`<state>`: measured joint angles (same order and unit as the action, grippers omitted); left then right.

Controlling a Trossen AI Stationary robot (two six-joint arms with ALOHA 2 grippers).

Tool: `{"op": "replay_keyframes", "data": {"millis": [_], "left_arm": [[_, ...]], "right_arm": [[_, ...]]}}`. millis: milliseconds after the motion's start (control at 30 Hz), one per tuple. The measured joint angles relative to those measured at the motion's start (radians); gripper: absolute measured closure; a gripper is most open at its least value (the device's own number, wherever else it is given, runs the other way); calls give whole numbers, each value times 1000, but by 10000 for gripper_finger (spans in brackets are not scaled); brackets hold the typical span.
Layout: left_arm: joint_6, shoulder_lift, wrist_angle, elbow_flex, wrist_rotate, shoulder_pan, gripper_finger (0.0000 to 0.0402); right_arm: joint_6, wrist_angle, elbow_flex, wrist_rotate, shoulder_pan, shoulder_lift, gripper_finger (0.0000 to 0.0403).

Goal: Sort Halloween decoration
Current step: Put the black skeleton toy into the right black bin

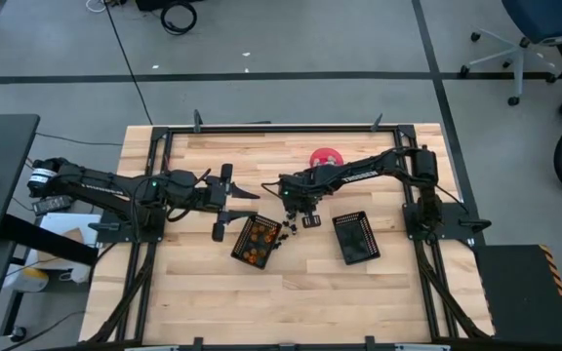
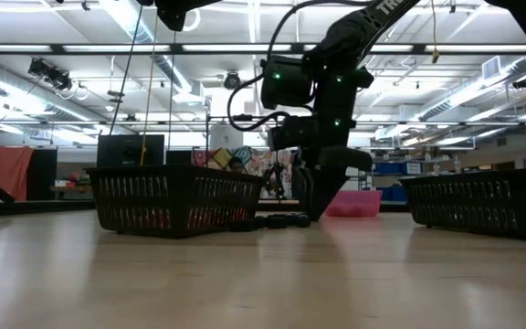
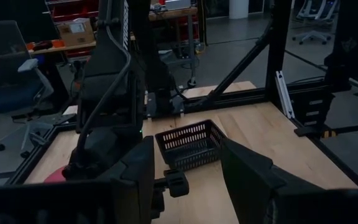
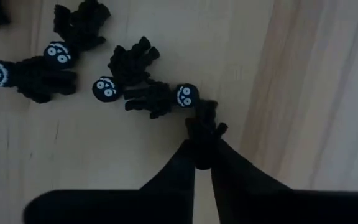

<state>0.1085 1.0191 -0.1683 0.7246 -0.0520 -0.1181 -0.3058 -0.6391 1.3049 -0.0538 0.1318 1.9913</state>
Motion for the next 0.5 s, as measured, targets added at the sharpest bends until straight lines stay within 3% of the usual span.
{"op": "replay_keyframes", "data": {"millis": [267,500], "left_arm": [[-1,0,0,0,0,0,246],[-1,0,18,0,0,0,246]], "right_arm": [[5,-35,44,-5,-8,6,370],[47,-209,117,-5,-25,6,366]]}}
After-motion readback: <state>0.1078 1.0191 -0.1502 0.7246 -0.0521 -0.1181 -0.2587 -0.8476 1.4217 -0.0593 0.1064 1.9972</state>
